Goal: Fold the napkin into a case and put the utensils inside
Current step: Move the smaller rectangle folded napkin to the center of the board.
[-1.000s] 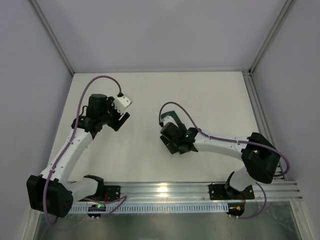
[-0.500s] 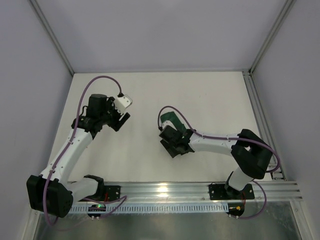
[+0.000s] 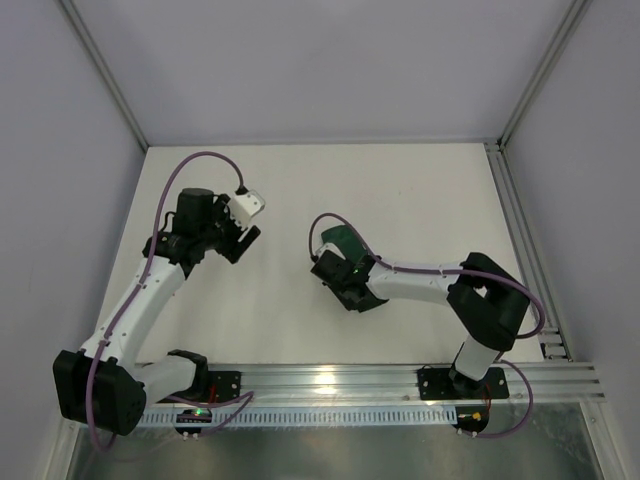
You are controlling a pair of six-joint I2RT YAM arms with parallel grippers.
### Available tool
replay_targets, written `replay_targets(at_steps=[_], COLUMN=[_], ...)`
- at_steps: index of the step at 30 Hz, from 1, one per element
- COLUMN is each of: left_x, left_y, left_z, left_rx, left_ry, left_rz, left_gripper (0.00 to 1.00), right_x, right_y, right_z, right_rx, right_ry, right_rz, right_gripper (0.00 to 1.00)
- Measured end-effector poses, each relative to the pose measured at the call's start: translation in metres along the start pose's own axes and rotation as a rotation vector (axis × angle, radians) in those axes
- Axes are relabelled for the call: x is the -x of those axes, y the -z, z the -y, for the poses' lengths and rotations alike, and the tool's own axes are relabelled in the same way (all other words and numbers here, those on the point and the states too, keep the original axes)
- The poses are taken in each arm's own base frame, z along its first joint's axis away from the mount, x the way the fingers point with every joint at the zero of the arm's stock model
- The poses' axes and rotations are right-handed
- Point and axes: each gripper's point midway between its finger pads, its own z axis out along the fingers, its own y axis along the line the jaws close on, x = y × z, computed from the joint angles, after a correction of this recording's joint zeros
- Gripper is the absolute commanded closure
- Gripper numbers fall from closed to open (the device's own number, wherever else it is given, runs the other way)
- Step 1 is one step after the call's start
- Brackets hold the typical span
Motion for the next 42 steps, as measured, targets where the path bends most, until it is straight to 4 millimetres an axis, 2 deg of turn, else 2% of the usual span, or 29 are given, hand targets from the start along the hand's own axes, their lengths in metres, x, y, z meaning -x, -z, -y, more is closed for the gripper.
replay_targets(at_steps=[6, 11, 14, 21, 26, 29, 34, 40, 42], left_x=[-0.002, -0.003, -0.003, 0.0, 0.001, 0.001, 0.001, 0.001, 0.001], left_y=[0.0, 0.001, 0.002, 0.005, 0.007, 0.007, 0.007, 0.007, 0.007], left_z=[0.001, 0.002, 0.002, 0.002, 0.001, 0.001, 0.001, 0.001, 0.001], left_rx=[-0.004, -0.007, -0.007, 0.001, 0.003, 0.005, 0.005, 0.005, 0.005], left_ry=[0.002, 0.003, 0.003, 0.0, -0.001, -0.002, -0.002, -0.002, -0.002], left_rz=[-0.007, -0.012, -0.011, 0.001, 0.005, 0.007, 0.007, 0.007, 0.007], left_gripper=[0.28, 0.29, 0.28, 0.28, 0.28, 0.29, 0.29, 0.28, 0.28], right_x=[0.0, 0.0, 0.002, 0.025, 0.028, 0.026, 0.015, 0.006, 0.007], right_y=[-0.002, -0.001, 0.003, 0.019, 0.017, 0.007, -0.007, -0.009, -0.008], right_z=[0.003, 0.017, 0.033, 0.077, 0.091, 0.084, 0.053, 0.025, 0.017], right_rx=[-0.017, -0.077, -0.146, -0.356, -0.47, -0.523, -0.559, -0.58, -0.558], right_ry=[0.007, 0.027, 0.049, 0.081, 0.109, 0.163, 0.277, 0.381, 0.383], right_rz=[-0.004, -0.008, -0.009, 0.065, 0.056, 0.034, 0.011, -0.017, -0.014], right_gripper=[0.9, 0.96, 0.96, 0.96, 0.96, 0.96, 0.96, 0.96, 0.91])
